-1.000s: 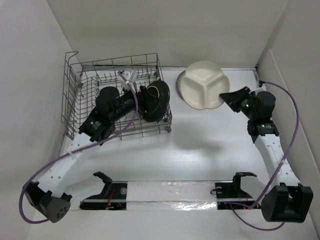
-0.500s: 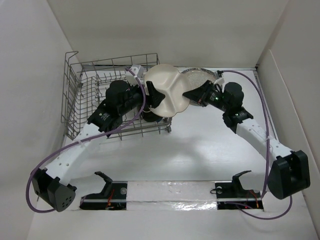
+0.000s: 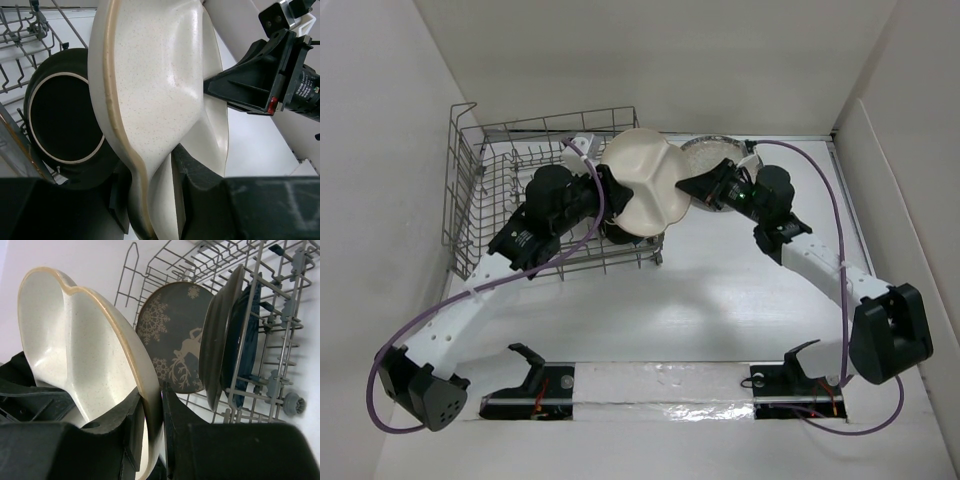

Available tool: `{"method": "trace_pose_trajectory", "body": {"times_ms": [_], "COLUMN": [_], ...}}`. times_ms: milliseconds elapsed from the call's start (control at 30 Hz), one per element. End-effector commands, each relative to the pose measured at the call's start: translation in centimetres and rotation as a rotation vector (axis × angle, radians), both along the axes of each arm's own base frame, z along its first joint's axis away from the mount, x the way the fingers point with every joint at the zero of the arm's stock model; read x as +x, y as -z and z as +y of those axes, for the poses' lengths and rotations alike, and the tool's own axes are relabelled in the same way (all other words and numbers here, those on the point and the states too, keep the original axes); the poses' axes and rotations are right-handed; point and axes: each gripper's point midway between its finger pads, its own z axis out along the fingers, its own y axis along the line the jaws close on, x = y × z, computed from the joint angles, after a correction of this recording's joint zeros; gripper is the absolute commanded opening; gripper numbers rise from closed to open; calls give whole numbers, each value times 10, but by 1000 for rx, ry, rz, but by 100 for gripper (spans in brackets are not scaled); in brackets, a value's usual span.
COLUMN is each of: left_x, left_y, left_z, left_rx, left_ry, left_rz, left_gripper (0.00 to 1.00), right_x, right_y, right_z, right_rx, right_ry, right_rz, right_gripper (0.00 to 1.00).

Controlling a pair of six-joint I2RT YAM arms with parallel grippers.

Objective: Load the plates into the dish rack

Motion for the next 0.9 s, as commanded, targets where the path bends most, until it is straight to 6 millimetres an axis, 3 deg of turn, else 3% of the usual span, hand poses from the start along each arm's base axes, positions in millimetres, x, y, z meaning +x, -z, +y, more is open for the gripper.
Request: {"method": "trace_pose_trajectory", "body": {"times_ms": [0,133,200,367,533,567,667,867], "left_x": [-4,-7,-9,-12,-15,-18,-17,-16], "left_y": [-39,-74,-95,-140,-166,-178,-178,-166], "left_z": [-3,15,28,61,98,109,137,194], "left_rx": [-45,-76,-90,-92,-63,-62,0,159], "left_ry": [31,-26,-64,-199,-342,-381,-516,-809], "left_rz": [-116,-181,-221,-306,-343,-361,-340,-279], "left_gripper": [0,0,0,0,0,0,0,0], "right_x": [-37,-34,-35,-37,-39,-43,-35,-41], "right_y": [-90,-83,-80,-84,-80,-82,-63,-32], "right_z": [19,18,19,9,-4,-6,-24,-55], "right_rx": [205,201,197,188,167,159,101,-36], "right_ry": [-161,-168,-173,-174,-158,-154,-75,17], "right_rz": [-240,-233,-234,-262,-278,-287,-270,-283], "right_gripper": [19,53,62,66,69,71,72,72]}}
